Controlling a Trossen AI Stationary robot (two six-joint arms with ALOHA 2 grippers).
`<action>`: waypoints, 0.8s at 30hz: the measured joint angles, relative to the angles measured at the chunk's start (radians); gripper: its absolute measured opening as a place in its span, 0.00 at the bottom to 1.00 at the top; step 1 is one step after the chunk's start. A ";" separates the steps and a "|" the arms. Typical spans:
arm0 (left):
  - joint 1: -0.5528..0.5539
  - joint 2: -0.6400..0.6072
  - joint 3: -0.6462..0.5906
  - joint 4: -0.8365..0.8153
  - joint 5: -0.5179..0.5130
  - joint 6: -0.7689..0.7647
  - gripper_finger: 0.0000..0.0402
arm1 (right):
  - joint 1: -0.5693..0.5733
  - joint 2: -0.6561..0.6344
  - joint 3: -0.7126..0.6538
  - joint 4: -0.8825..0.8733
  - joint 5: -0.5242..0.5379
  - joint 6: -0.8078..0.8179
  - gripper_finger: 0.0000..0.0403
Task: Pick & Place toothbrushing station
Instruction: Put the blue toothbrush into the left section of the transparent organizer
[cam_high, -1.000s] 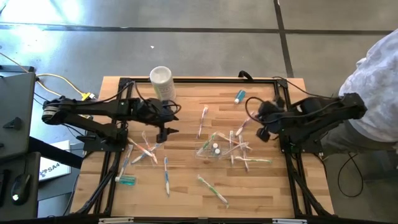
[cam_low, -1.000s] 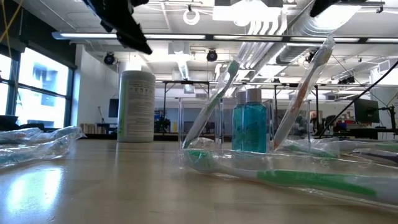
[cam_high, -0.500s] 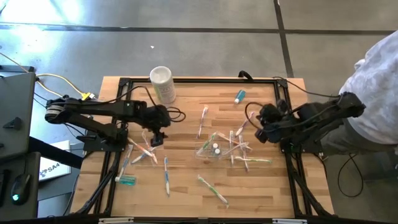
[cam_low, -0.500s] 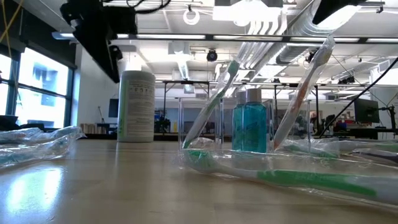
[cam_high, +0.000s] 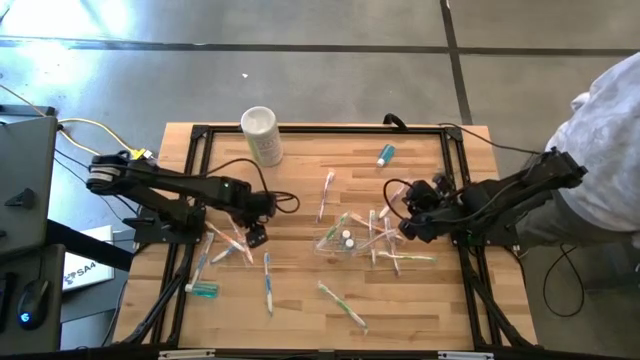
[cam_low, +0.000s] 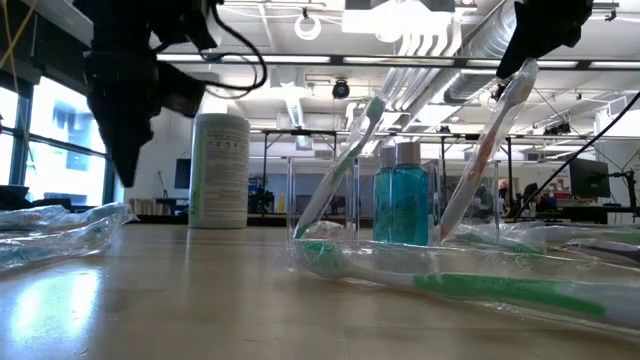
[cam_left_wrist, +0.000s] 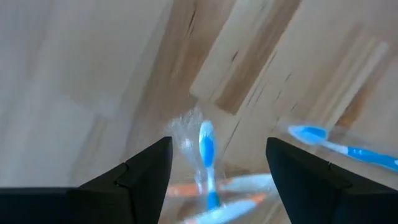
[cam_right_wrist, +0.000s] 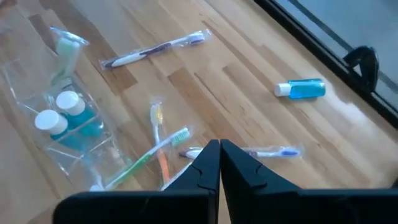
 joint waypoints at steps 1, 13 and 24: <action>0.000 0.010 -0.003 -0.004 0.004 -0.041 0.63 | 0.000 0.000 -0.004 0.001 -0.001 -0.003 0.01; 0.002 0.131 -0.033 0.014 0.005 -0.206 0.63 | 0.000 0.000 -0.013 0.010 0.000 -0.006 0.01; 0.002 0.273 -0.027 0.015 0.012 -0.124 0.63 | 0.014 0.000 -0.013 0.014 0.002 -0.013 0.01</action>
